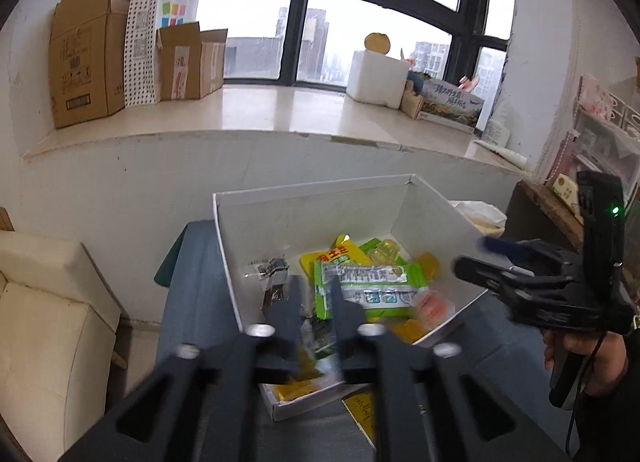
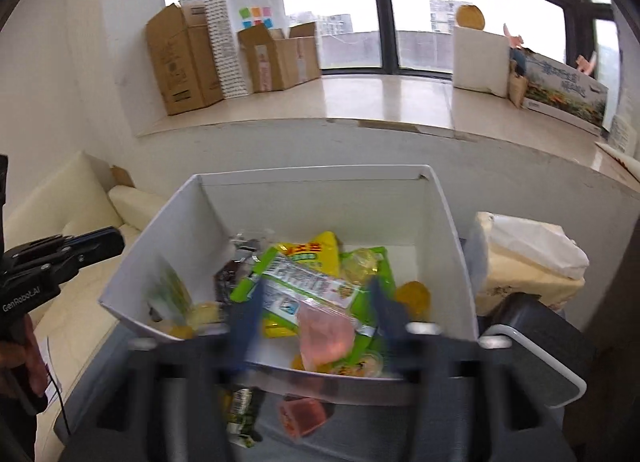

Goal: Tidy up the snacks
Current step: 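Lower the pink cup and green bag into the white box and open both tools, then grasp the second pink square jelly cup with the right tool, then grasp the yellow snack bag with the left tool while the right tool holds the pink cup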

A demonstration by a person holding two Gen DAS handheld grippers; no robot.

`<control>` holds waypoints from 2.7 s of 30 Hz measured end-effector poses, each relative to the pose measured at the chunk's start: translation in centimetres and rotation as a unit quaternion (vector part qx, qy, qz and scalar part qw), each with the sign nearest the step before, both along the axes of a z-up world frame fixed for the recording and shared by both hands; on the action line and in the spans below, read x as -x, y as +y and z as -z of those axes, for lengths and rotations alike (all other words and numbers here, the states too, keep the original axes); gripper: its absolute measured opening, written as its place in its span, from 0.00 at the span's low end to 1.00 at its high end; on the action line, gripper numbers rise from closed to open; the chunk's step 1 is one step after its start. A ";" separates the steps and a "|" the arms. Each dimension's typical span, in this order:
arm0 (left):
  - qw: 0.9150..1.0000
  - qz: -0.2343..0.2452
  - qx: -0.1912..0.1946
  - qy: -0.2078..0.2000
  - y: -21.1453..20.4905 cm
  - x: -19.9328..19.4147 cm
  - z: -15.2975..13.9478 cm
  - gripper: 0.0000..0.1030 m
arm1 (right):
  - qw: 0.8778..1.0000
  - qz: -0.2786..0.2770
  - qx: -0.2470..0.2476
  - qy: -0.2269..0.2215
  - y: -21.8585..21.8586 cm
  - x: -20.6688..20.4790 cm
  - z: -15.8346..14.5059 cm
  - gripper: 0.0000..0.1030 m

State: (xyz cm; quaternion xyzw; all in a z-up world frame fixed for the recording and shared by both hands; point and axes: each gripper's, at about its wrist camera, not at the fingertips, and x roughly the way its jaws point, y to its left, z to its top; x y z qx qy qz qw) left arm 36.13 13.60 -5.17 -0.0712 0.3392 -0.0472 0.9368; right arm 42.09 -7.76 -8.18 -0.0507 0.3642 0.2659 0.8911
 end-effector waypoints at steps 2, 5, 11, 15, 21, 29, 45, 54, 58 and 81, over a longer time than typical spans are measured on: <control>1.000 -0.002 -0.006 -0.007 -0.1 0.2 -0.1 0.78 | 1.000 0.016 -0.019 -0.013 -1.0 0.0 -0.5 1.00; 1.000 0.002 -0.011 -0.019 -0.5 0.7 -0.3 0.95 | 0.999 0.018 -0.034 -0.009 -2.2 0.6 -1.1 1.00; 1.000 0.008 -0.010 -0.015 -1.1 1.3 -0.8 1.00 | 0.998 0.011 -0.054 -0.016 -3.7 2.5 -1.7 1.00; 1.000 0.016 -0.011 -0.006 -1.9 2.9 -0.9 1.00 | 0.997 -0.007 -0.081 -0.011 -4.7 4.7 -1.9 1.00; 0.999 0.026 -0.017 0.008 -3.6 7.1 0.3 1.00 | 0.996 -0.022 -0.086 -0.005 -5.9 8.8 -0.3 1.00; 0.998 0.029 -0.001 0.049 -5.5 11.6 4.3 1.00 | 0.998 0.002 -0.034 0.045 -4.6 9.1 5.7 1.00; 0.994 0.024 0.001 0.103 -5.8 12.4 8.6 1.00 | 0.995 0.004 0.006 0.096 -1.4 3.1 11.3 0.58; 0.992 0.015 0.016 0.125 -5.7 10.5 9.7 1.00 | 0.996 -0.023 0.007 0.082 -2.0 4.7 10.6 0.35; 0.992 0.011 0.013 0.128 -6.6 9.2 9.9 1.00 | 0.997 -0.025 -0.006 0.068 -4.0 6.3 9.1 0.35; 0.991 -0.027 -0.024 0.125 -9.9 1.3 12.8 0.83 | 0.997 0.015 -0.064 0.039 -15.0 16.5 3.6 0.35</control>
